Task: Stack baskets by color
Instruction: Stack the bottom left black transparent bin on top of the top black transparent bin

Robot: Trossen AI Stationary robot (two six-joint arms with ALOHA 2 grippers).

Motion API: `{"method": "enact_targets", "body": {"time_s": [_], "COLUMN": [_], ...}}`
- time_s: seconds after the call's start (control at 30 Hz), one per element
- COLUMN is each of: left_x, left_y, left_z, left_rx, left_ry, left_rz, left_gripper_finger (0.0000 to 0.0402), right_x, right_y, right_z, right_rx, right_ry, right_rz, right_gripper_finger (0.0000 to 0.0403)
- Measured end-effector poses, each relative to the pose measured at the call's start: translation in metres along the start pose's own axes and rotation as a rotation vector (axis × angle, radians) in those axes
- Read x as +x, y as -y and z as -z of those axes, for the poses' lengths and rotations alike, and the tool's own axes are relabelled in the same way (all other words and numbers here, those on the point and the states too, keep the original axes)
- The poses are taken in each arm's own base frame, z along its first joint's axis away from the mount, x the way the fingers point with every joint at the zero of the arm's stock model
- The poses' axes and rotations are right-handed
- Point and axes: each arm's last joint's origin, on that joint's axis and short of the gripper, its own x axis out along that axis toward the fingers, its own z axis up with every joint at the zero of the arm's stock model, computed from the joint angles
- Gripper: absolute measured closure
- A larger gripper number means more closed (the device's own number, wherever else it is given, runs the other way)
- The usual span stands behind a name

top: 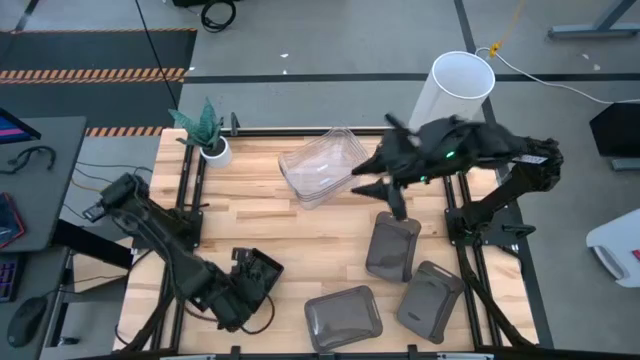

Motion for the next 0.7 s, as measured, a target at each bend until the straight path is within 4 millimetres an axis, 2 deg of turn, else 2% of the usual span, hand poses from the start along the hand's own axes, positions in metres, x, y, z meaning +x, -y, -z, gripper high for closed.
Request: {"method": "enact_targets", "body": {"time_s": [0.17, 0.33, 0.4, 0.57, 0.7], "left_x": [-0.015, -0.022, -0.025, -0.045, -0.066], "left_y": [-0.019, -0.029, -0.029, -0.026, -0.029], "left_z": [-0.004, -0.006, -0.009, -0.012, -0.009], "left_rx": [-0.084, -0.442, -0.527, -0.557, -0.542], "left_ry": [0.076, 0.098, 0.127, 0.281, 0.44], "left_rz": [-0.026, 0.01, 0.054, 0.113, 0.074], "left_gripper_finger": [0.0307, 0.0314, 0.0318, 0.0333, 0.0348], "right_x": [0.029, 0.06, 0.068, 0.086, 0.1], "right_y": [-0.003, -0.006, -0.006, -0.005, -0.011], "right_z": [0.013, 0.024, 0.03, 0.052, 0.063], "right_rx": [0.021, 0.121, 0.174, 0.249, 0.276], "right_ry": [-0.127, -0.234, -0.292, -0.508, -0.577], "right_rz": [0.022, -0.006, -0.018, 0.01, 0.054], "right_gripper_finger": [0.0195, 0.0195, 0.0195, 0.0194, 0.0194]}}
